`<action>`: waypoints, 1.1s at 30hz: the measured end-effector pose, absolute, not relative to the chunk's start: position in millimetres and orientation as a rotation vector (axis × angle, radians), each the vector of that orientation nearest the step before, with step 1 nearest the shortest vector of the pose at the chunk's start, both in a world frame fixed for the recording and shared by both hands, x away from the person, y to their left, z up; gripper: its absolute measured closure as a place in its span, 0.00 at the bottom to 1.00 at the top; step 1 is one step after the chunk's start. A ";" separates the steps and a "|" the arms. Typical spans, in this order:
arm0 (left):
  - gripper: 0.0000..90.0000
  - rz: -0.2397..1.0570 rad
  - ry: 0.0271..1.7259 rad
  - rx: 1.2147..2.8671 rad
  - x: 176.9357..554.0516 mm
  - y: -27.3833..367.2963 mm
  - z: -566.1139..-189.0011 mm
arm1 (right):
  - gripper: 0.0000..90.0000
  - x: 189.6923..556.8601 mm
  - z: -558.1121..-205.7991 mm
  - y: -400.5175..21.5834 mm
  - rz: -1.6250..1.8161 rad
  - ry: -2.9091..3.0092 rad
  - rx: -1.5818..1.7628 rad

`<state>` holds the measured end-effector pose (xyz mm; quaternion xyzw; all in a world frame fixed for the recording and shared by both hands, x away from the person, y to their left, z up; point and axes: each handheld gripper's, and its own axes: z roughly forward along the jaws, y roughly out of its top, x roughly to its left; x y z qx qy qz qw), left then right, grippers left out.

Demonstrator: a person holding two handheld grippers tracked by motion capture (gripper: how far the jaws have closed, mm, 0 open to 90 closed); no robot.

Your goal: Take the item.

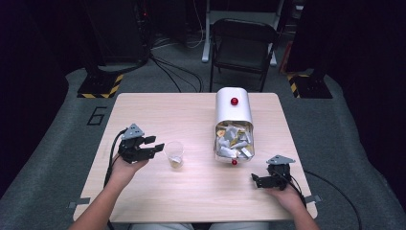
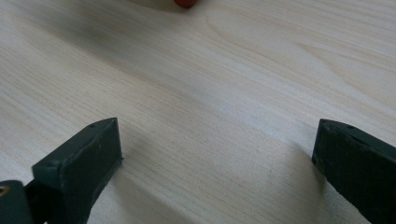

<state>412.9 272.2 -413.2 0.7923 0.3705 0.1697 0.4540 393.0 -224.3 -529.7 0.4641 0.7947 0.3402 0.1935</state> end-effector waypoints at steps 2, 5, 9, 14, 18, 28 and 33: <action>0.53 0.417 0.920 1.949 412.2 274.1 -414.0 | 0.01 393.0 -529.7 -224.3 0.955 2.228 1.303; 0.53 0.419 0.937 1.945 410.1 279.5 -417.9 | 0.01 393.0 -529.7 -224.2 0.955 2.228 1.304; 0.52 0.421 0.953 1.945 407.9 285.3 -423.8 | 0.01 393.0 -529.7 -224.3 0.956 2.227 1.302; 0.51 0.415 0.993 1.930 403.8 294.5 -434.0 | 0.01 393.0 -529.6 -224.3 0.954 2.229 1.303; 0.51 0.402 1.016 1.916 402.1 298.4 -440.0 | 0.01 393.0 -529.7 -224.3 0.955 2.228 1.302; 0.49 0.404 1.063 1.904 400.4 304.2 -456.5 | 0.01 393.0 -529.5 -224.3 0.952 2.231 1.303; 0.39 0.423 0.975 1.934 398.7 301.6 -460.9 | 0.01 393.0 -529.6 -224.3 0.953 2.230 1.302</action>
